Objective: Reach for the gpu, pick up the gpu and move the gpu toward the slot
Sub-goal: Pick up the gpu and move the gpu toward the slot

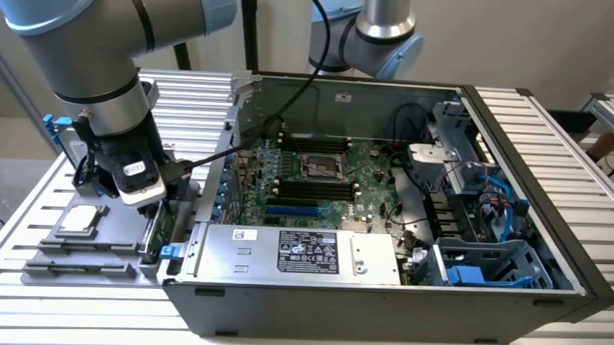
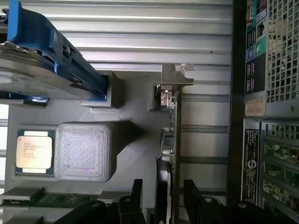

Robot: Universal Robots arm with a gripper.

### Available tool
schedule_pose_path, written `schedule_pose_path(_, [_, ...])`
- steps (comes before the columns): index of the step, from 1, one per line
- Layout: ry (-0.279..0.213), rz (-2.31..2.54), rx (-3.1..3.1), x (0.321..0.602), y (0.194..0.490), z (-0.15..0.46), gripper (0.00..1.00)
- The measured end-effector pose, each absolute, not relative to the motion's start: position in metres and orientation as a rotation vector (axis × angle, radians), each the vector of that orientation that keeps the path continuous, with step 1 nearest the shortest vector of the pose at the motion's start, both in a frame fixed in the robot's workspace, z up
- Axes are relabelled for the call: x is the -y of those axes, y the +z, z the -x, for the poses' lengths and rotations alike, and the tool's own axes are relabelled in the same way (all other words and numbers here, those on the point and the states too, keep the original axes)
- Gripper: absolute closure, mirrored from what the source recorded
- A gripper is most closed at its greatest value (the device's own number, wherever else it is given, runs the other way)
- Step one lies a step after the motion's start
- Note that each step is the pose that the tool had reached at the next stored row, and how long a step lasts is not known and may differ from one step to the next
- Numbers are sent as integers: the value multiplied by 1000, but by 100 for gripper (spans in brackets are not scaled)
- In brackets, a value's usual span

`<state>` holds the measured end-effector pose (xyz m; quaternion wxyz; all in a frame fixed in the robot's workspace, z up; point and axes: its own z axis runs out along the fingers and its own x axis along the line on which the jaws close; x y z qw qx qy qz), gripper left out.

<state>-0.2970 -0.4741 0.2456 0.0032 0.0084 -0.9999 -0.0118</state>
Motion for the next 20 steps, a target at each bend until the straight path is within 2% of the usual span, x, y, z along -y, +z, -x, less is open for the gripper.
schedule_pose_path(20, [-8,5,3137,474,242,297,54])
